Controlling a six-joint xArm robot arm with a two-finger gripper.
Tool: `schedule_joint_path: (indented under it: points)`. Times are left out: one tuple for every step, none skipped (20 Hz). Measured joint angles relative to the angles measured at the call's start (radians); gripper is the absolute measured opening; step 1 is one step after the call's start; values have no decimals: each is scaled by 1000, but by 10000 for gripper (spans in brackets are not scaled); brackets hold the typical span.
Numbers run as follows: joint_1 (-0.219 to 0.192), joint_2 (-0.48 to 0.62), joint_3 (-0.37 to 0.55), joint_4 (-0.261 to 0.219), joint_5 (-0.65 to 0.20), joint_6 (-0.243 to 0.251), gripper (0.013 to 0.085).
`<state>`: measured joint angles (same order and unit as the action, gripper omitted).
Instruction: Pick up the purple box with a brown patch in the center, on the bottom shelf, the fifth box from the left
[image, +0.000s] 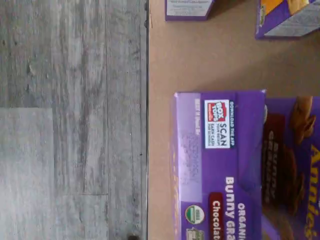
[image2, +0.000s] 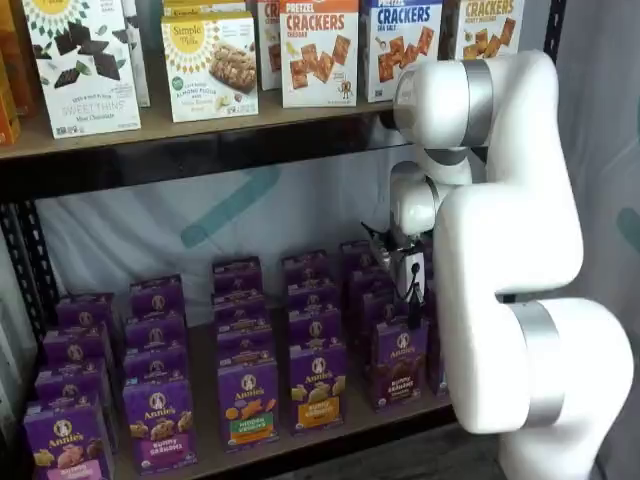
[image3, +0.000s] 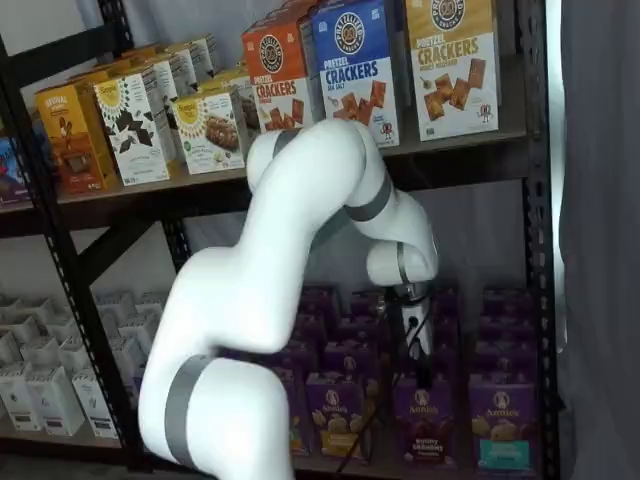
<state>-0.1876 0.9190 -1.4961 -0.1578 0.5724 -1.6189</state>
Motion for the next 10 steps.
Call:
schedule_joint_path:
  points:
    - [-1, 5, -5, 3, 2, -3, 850]
    - [-1, 11, -11, 8, 6, -8, 850]
    - [-2, 16, -15, 13, 8, -13, 850]
    - [-3, 20, -19, 20, 10, -20, 850]
    - [-5, 24, -23, 30, 11, -30, 850]
    - [-7, 28, -26, 39, 12, -39, 850]
    - [-9, 32, -28, 49, 12, -50, 850]
    - [-11, 35, -30, 55, 10, -56, 850]
    - [-13, 38, -31, 59, 8, -62, 850]
    - [-15, 40, -32, 64, 7, -68, 850]
